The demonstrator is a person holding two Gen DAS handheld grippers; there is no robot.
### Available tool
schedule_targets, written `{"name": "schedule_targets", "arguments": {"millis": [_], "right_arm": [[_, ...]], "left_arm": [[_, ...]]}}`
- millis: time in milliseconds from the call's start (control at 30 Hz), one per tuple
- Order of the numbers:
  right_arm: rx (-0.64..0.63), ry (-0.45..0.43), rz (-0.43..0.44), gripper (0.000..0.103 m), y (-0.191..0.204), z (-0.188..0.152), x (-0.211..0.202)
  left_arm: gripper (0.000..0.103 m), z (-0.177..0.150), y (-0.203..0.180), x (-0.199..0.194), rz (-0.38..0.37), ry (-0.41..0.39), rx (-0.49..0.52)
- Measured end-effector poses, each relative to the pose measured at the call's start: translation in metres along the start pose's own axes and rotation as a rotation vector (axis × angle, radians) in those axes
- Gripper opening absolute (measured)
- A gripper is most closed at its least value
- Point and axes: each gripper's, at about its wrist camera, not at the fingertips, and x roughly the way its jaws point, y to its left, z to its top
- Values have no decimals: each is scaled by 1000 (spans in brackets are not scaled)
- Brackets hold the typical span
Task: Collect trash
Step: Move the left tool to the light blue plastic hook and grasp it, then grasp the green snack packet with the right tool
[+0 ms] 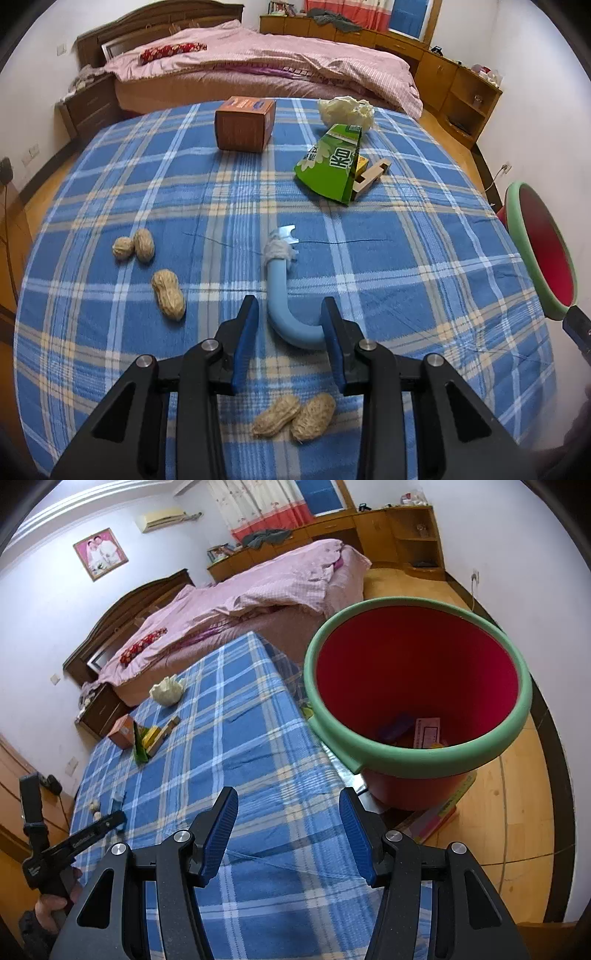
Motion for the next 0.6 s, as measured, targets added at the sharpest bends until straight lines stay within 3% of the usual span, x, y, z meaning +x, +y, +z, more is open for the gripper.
{"name": "schedule_targets", "arguments": {"millis": [133,400,600], "right_arm": [[-20,11,0,58,8,-1,4],[-73,33,16,58,34,6,15],[-133,40,39,58,62,14,26]], "left_arm": [[18,1,2,1,27,-14,9],[17,9,16,-1,-28,-23,-29],[17,31,28,-12,-33,-84,-50]]}}
